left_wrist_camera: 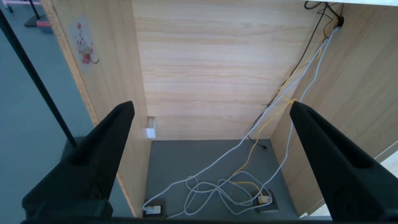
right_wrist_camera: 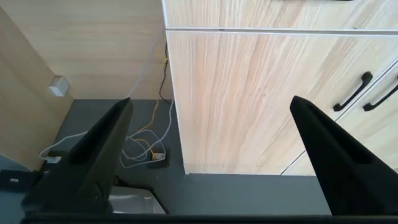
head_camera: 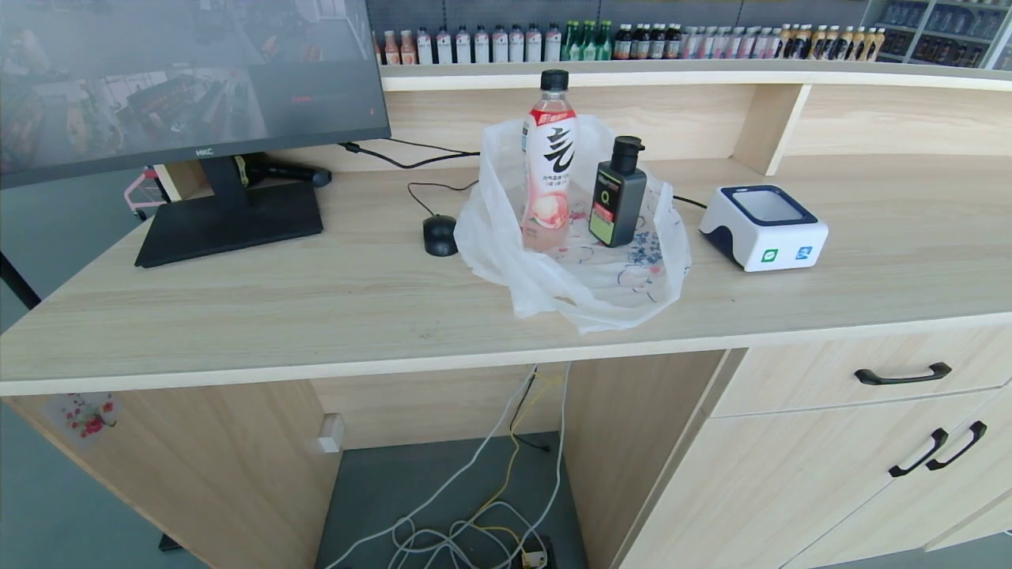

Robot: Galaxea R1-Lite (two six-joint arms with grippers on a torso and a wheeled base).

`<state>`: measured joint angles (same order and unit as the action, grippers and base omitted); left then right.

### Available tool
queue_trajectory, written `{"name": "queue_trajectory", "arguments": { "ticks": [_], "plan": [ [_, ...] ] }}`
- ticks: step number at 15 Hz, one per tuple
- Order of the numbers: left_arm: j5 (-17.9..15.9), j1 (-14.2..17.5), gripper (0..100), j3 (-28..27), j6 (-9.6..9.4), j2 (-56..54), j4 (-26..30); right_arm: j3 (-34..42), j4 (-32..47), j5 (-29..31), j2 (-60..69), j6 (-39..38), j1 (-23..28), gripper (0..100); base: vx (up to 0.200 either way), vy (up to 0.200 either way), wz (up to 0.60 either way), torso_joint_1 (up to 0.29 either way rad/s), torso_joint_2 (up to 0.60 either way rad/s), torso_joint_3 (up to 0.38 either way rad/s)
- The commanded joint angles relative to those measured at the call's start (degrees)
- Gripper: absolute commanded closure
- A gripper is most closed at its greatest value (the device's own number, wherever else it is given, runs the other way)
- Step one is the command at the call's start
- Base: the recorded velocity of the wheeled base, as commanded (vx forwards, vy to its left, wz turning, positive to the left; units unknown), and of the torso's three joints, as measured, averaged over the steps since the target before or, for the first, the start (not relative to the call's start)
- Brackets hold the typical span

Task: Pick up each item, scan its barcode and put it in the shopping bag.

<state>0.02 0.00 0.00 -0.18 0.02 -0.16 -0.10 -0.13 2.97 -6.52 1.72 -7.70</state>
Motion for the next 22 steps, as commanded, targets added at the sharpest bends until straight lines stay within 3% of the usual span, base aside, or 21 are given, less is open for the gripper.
{"name": "queue_trajectory", "arguments": {
  "ticks": [1, 5, 8, 11, 17, 22],
  "plan": [
    [0.1, 0.0, 0, 0.0, -0.08, 0.0, 0.0, 0.0, 0.0, 0.0, 0.8, 0.2, 1.4, 0, 0.000, 0.000, 0.00, 0.000, 0.00, 0.000],
    [0.1, 0.0, 0, 0.0, -0.08, 0.0, 0.0, 0.0, 0.0, -0.1, 6.5, 0.7, 7.6, 0, 0.000, 0.000, 0.00, 0.000, 0.00, 0.000],
    [0.1, 0.0, 0, 0.0, 0.01, 0.0, 0.0, 0.0, 0.0, -0.1, 6.5, -0.8, 7.5, 0, 0.000, 0.000, 0.00, 0.000, 0.00, 0.000],
    [0.1, 0.0, 0, 0.0, -0.08, 0.0, 0.0, 0.0, 0.0, -0.1, 6.5, -0.8, 7.5, 0, -0.200, 0.000, 0.00, 0.002, 0.01, 0.002],
    [0.1, 0.0, 0, 0.0, 0.01, 0.0, 0.0, 0.0, 0.0, -0.1, 6.5, -0.8, 7.5, 0, 0.000, 0.000, 0.00, 0.000, 0.00, 0.000],
    [0.1, 0.0, 0, 0.0, 0.18, 0.0, 0.0, 0.0, 0.0, -0.1, 6.5, -0.8, 7.5, 0, 0.000, -0.200, 0.00, 0.001, 0.00, 0.003]
  ]
}}
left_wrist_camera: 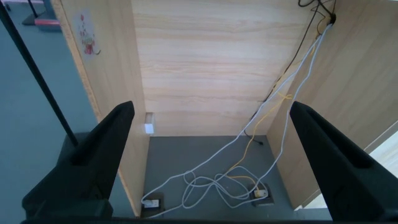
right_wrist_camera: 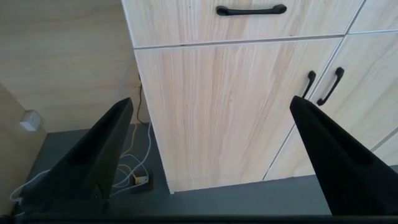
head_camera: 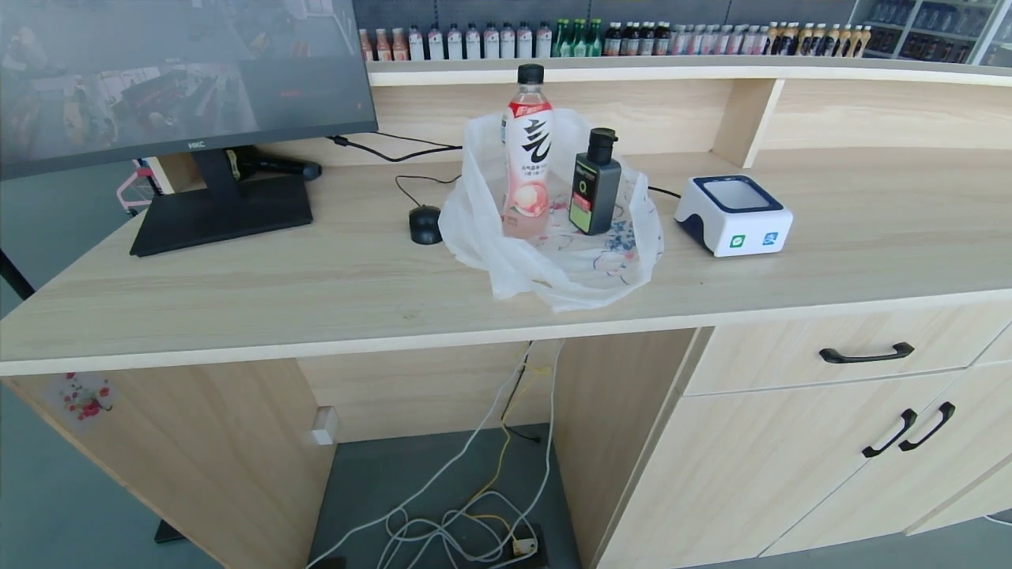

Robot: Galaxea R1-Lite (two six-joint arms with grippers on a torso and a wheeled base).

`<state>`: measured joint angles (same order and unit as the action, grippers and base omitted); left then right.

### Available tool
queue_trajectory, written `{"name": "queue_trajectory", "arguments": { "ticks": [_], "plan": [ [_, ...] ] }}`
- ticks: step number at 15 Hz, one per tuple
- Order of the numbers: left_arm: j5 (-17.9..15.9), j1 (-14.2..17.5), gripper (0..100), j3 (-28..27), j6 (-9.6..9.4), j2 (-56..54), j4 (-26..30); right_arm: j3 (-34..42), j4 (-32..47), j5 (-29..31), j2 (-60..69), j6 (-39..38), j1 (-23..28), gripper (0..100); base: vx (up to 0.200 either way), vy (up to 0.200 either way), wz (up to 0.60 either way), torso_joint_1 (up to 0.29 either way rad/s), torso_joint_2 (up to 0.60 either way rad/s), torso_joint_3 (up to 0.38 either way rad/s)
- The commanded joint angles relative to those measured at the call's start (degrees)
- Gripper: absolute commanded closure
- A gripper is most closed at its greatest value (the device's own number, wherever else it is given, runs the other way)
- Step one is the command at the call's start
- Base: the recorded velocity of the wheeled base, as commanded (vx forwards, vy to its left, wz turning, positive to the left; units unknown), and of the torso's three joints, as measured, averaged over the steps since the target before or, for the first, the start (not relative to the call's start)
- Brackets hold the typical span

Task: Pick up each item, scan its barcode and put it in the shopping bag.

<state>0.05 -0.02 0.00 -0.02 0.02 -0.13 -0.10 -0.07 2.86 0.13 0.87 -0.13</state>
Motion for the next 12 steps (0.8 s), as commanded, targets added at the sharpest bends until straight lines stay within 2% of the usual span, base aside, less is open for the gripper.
{"name": "queue_trajectory", "arguments": {
  "ticks": [1, 12],
  "plan": [
    [0.0, 0.0, 0, 0.0, 0.02, 0.0, 0.0, 0.0, 0.0, 0.0, -0.1, 0.0, 0.0, 0, 0.000, -0.200, 0.00, 0.012, 0.01, -0.002],
    [0.0, 0.0, 0, 0.0, 0.11, 0.0, 0.0, 0.0, 0.0, 0.0, -0.1, 0.2, 0.0, 0, 0.000, -0.200, 0.00, 0.001, 0.00, 0.002]
  ]
}}
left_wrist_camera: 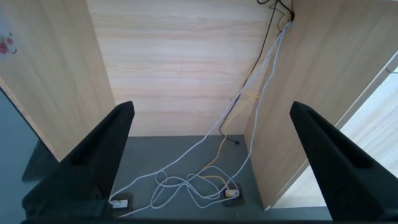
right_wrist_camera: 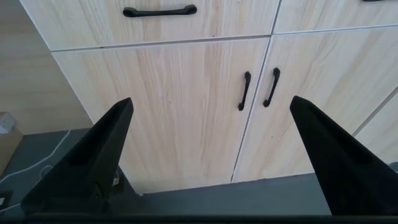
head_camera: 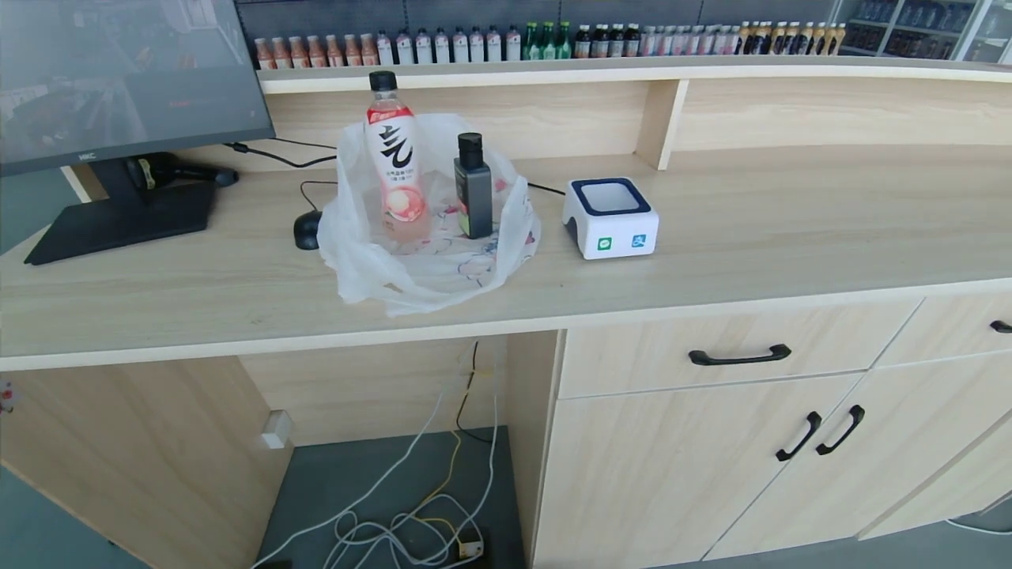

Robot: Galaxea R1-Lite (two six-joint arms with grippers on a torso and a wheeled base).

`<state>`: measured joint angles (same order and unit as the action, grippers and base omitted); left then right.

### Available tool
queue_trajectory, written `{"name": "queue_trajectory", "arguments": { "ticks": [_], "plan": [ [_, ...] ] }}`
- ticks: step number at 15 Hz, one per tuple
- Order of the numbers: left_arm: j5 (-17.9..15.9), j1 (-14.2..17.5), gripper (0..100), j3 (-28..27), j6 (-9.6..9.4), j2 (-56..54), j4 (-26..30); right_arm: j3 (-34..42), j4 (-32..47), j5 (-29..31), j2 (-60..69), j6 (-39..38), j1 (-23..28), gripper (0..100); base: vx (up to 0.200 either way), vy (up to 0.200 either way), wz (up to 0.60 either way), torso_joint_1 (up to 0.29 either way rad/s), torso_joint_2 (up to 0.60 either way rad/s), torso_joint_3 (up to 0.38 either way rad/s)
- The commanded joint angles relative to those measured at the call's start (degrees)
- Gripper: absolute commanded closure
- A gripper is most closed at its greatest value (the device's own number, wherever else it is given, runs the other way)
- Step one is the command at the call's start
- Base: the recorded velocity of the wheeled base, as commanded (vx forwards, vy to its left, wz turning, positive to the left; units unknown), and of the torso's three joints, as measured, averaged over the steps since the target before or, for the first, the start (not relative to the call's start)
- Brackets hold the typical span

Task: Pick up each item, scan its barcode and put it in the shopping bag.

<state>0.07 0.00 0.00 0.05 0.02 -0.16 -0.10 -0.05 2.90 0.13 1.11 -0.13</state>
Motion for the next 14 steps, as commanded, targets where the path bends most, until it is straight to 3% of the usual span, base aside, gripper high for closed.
{"name": "queue_trajectory", "arguments": {
  "ticks": [1, 10, 14],
  "plan": [
    [0.0, 0.0, 0, 0.0, 0.04, 0.0, 0.0, 0.0, 0.0, 0.0, -0.1, -0.2, 0.0, 0, 0.000, -0.200, 0.00, 0.002, 0.00, 0.002],
    [0.0, 0.0, 0, 0.0, 0.04, 0.0, 0.0, 0.0, 0.0, 0.0, -0.1, 0.2, 0.0, 0, 0.000, -0.200, 0.00, 0.002, 0.00, 0.002],
    [0.0, 0.0, 0, 0.0, 0.04, 0.0, 0.0, 0.0, 0.0, 0.0, -0.1, -0.3, 0.0, 0, 0.000, 0.000, 0.00, 0.000, 0.00, 0.000]
  ]
}}
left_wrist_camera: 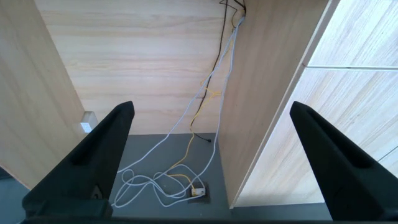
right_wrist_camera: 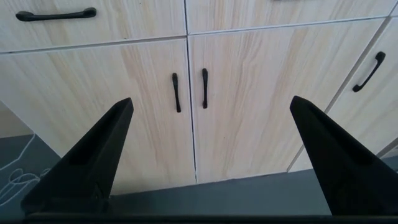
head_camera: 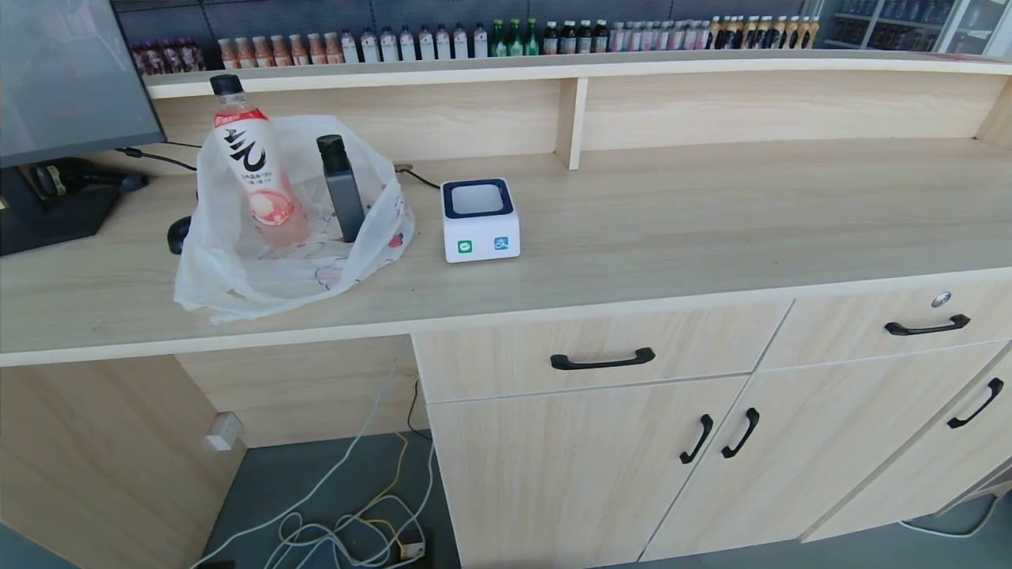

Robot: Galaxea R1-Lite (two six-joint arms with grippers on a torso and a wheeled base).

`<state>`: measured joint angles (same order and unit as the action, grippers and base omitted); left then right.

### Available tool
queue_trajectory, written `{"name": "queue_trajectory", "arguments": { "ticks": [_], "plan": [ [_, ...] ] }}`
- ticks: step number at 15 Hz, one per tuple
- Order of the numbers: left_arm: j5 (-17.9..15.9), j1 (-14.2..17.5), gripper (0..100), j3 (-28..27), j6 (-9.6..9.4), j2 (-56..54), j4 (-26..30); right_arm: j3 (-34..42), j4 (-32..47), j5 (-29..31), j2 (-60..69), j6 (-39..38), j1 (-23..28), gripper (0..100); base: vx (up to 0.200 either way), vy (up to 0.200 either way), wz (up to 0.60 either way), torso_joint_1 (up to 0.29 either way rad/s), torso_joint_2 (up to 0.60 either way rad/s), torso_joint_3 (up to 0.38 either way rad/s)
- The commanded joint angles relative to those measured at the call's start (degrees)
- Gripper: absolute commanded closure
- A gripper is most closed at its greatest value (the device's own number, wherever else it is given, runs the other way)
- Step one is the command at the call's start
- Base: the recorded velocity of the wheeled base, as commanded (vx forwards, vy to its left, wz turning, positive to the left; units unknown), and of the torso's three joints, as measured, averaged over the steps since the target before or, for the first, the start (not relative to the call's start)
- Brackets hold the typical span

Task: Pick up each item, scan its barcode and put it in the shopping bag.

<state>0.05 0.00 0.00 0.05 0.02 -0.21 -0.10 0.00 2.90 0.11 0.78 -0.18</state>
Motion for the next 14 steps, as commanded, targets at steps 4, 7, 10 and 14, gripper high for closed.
{"name": "queue_trajectory", "arguments": {
  "ticks": [4, 7, 10, 14],
  "plan": [
    [0.0, 0.0, 0, 0.0, -0.05, 0.0, 0.0, 0.0, -0.1, 0.0, -0.1, 0.1, 0.0, 0, 0.000, 0.000, 0.00, 0.000, 0.00, 0.000],
    [0.0, 0.0, 0, 0.0, -0.05, 0.0, 0.0, 0.0, -0.1, 0.0, -0.1, 0.1, 0.0, 0, 0.000, 0.000, 0.00, 0.000, 0.00, 0.000],
    [0.0, 0.0, 0, 0.0, -0.05, 0.0, 0.0, 0.0, -0.1, 0.0, -0.1, 0.4, 0.0, 0, 0.000, 0.000, 0.00, 0.000, 0.00, 0.000],
    [0.0, 0.0, 0, 0.0, -0.05, 0.0, 0.0, 0.0, -0.1, 0.0, -0.1, 0.1, 0.0, 0, 0.000, 0.000, 0.30, -0.026, 0.05, 0.026]
  ]
}}
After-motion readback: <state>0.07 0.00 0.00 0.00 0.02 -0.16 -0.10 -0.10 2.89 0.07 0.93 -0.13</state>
